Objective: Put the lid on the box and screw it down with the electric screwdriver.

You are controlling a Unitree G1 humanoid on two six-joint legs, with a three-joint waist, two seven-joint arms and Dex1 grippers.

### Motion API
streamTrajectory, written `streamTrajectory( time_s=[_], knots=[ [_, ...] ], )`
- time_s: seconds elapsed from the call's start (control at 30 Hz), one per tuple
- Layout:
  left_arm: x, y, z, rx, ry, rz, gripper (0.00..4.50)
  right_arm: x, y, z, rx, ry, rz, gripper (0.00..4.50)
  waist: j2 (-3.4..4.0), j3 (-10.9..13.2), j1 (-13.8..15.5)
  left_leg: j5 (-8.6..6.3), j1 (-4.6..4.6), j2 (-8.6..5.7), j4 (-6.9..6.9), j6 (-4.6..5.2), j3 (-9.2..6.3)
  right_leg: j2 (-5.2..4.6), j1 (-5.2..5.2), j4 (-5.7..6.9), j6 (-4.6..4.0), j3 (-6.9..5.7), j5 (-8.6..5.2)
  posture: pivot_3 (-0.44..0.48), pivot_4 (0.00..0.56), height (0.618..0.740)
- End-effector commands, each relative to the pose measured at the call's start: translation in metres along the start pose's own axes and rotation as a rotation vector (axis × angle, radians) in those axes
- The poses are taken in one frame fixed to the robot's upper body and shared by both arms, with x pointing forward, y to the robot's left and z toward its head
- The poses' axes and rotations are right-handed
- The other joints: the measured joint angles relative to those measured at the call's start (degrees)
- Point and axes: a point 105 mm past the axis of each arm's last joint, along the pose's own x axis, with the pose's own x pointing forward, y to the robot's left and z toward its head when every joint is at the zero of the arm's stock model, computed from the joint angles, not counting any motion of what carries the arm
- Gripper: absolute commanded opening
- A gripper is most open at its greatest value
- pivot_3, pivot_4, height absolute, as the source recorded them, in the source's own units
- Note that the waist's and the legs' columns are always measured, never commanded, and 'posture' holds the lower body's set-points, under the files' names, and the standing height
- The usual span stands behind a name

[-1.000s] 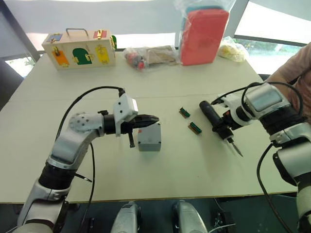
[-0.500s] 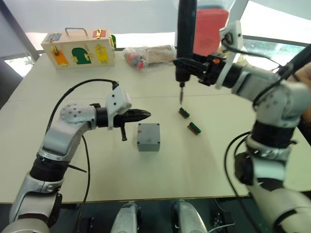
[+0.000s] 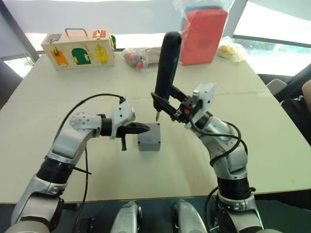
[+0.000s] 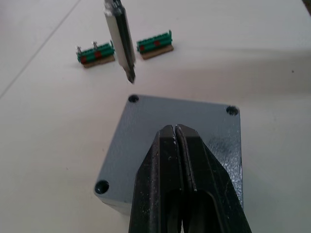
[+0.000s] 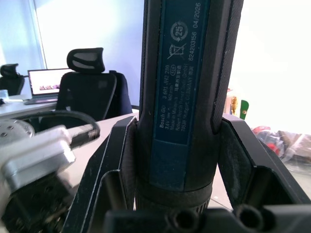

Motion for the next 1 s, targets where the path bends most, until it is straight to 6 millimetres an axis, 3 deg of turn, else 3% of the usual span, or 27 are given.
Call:
streamTrajectory(
  time_s=[0.03,0.6,1.0],
  knots=[
    [0.005,0.001,-0.007,0.025,0.013,0.009,0.00,0.001,0.007,0.015,-0.046,-0.073,0.008,1.81,0.00,0.00,0.06,0.00,0.00,0.00,0.00,0.00,0.00,0.00,0.00,-0.01,0.00,0.00,0.00,0.000,0.150,0.730],
    [0.007,0.003,-0.010,0.015,0.006,0.016,0.00,-0.008,-0.002,-0.013,-0.078,0.001,-0.033,1.81,-0.04,-0.04,0.19,0.00,0.16,-0.01,0.00,0.00,0.02,-0.04,0.18,-0.01,0.00,0.01,0.00,0.000,0.150,0.730],
    [0.007,-0.001,-0.015,-0.002,0.010,0.030,0.00,-0.008,0.008,-0.038,-0.029,0.104,0.033,1.81,-0.06,-0.09,0.15,0.00,0.25,0.00,0.00,0.01,0.02,-0.04,0.25,-0.01,0.00,0.01,0.00,0.000,0.150,0.730]
  ],
)
